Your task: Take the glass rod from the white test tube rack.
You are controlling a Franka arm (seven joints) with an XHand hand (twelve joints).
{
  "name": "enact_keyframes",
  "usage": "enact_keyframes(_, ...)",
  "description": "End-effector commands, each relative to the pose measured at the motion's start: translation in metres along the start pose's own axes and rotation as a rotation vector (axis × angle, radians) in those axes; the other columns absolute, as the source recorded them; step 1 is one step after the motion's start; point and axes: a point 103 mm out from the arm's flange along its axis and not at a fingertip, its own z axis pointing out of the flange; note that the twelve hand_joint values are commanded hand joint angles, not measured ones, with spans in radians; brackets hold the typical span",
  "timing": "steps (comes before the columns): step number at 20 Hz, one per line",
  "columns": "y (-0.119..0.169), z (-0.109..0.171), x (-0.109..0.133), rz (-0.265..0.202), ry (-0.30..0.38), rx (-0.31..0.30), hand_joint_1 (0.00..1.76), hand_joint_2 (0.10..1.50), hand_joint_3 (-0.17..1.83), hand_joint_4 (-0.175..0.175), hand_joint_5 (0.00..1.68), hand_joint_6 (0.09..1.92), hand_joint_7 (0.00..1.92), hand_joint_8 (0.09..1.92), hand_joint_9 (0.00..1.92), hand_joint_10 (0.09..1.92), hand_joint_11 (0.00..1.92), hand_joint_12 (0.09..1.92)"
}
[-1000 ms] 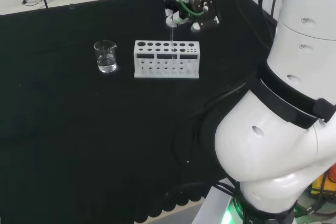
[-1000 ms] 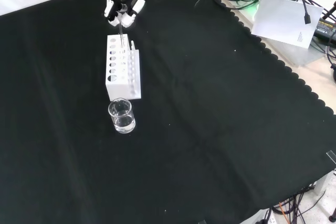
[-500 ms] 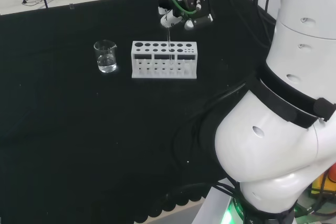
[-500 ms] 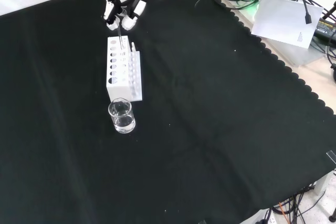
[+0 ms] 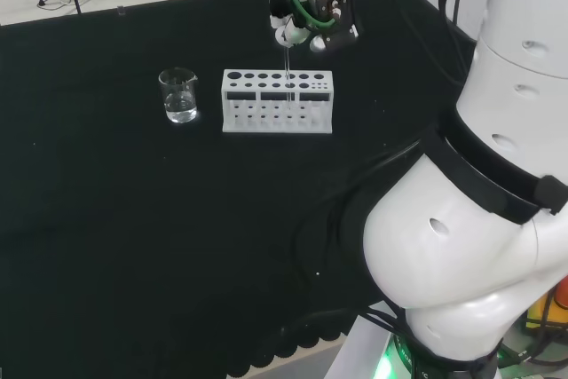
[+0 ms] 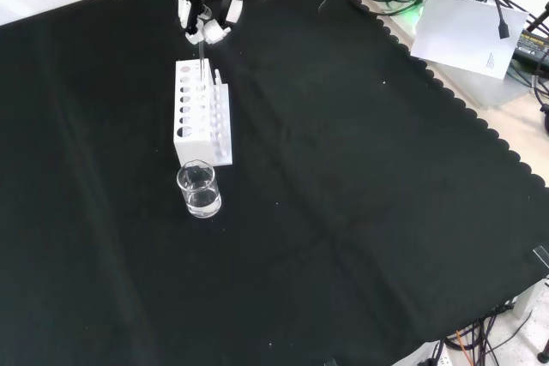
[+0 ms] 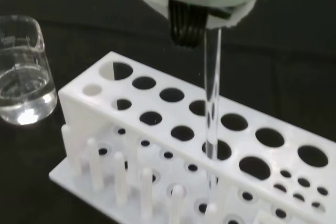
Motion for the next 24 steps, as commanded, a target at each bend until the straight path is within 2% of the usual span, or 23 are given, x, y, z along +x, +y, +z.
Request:
enact_keyframes(1, -0.01, -0.032, 0.005, 0.01, -0.005, -0.086, 1.33, 0.58, 0.8, -0.175, 1.2, 0.62, 1.36, 0.84, 1.78, 0.53, 1.72, 0.68)
enact_keyframes(12, -0.036, -0.106, 0.002, 0.03, -0.027, -0.072, 1.33, 0.56, 0.85, -0.175, 1.2, 0.64, 1.35, 0.89, 1.82, 0.48, 1.73, 0.69)
enact_keyframes(14, -0.041, -0.118, 0.001, 0.034, -0.029, -0.086, 1.33, 0.57, 0.84, -0.175, 1.2, 0.63, 1.34, 0.9, 1.83, 0.48, 1.74, 0.7)
enact_keyframes(18, -0.047, -0.136, 0.0, 0.035, -0.027, -0.127, 1.33, 0.57, 0.83, -0.175, 1.2, 0.63, 1.34, 0.91, 1.84, 0.48, 1.74, 0.71)
enact_keyframes(24, -0.049, -0.141, 0.003, 0.028, -0.026, -0.154, 1.33, 0.58, 0.82, -0.175, 1.2, 0.62, 1.33, 0.91, 1.85, 0.46, 1.74, 0.73)
